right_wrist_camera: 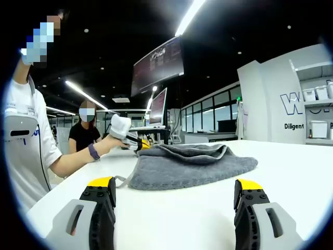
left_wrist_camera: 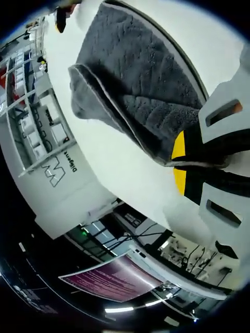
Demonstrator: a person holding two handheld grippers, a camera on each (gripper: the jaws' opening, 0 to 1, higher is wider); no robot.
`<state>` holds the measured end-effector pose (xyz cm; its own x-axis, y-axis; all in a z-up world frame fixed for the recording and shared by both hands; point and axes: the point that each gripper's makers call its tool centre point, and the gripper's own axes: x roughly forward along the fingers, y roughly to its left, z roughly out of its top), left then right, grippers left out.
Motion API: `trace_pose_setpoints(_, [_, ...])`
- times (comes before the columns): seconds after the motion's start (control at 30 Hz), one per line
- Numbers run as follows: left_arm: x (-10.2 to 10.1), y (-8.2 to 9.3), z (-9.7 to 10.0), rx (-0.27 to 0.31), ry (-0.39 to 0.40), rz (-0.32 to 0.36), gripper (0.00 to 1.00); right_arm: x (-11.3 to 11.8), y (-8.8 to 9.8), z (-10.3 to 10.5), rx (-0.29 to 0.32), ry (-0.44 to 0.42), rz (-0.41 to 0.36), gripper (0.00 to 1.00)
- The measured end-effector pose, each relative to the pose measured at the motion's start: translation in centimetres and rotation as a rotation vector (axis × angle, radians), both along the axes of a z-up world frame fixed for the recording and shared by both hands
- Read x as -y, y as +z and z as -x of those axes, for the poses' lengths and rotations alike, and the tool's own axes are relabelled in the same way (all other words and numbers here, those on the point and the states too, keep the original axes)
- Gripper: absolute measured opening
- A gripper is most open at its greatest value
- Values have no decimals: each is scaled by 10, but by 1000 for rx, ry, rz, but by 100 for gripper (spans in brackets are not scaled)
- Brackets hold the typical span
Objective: Open the folded towel by lifting each exposed corner and separating the folded layers until the towel lies flat within the target outline without major curled edges
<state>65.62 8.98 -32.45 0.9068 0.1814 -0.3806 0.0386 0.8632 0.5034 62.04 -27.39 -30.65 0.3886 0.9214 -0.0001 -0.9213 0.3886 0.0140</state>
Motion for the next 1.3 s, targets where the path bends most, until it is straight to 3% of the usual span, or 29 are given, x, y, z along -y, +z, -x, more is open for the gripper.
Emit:
trace_pose_setpoints(0.7, [0,-14,2,-52,5,40,3,0,0,0,-2,1,-3,96])
trace_pose_setpoints(1.3, [-1,-15,2,-45,-6,72,4,1,-1,0,-3,1,1,96])
